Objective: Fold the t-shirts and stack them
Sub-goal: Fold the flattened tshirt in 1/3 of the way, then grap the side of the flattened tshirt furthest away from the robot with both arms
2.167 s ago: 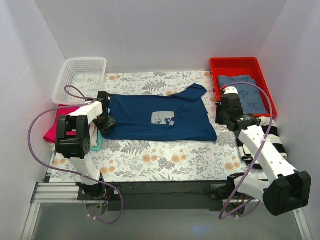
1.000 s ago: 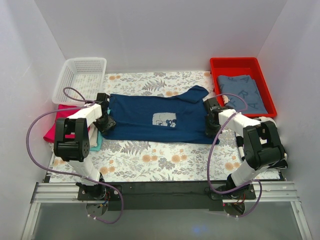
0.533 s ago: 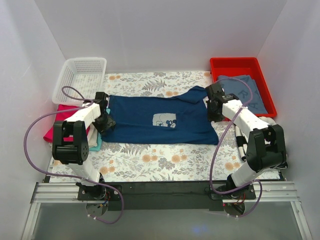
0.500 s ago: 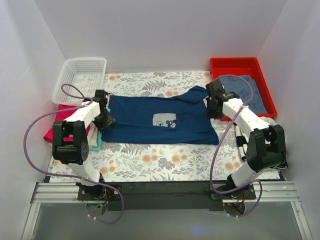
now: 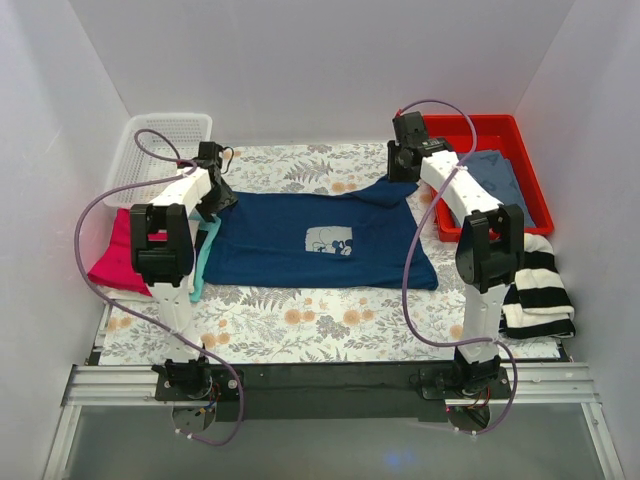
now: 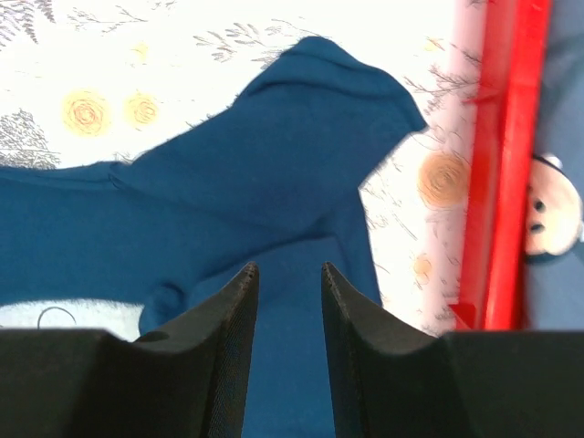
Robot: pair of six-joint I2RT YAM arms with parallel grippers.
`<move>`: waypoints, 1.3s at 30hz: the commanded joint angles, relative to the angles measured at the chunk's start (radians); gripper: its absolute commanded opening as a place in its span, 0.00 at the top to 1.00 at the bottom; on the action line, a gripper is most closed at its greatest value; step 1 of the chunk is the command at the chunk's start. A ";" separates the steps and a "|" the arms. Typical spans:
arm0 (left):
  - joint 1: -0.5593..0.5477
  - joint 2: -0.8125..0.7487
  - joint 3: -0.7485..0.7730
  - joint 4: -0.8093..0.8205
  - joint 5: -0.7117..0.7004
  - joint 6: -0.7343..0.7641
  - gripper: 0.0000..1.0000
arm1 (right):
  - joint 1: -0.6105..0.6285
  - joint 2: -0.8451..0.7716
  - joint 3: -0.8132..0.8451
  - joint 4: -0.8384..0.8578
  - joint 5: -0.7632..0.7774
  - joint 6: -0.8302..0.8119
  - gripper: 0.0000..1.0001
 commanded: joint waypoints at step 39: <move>-0.007 0.388 0.341 -0.030 -0.151 0.045 0.52 | -0.005 0.075 -0.051 0.017 -0.064 0.009 0.69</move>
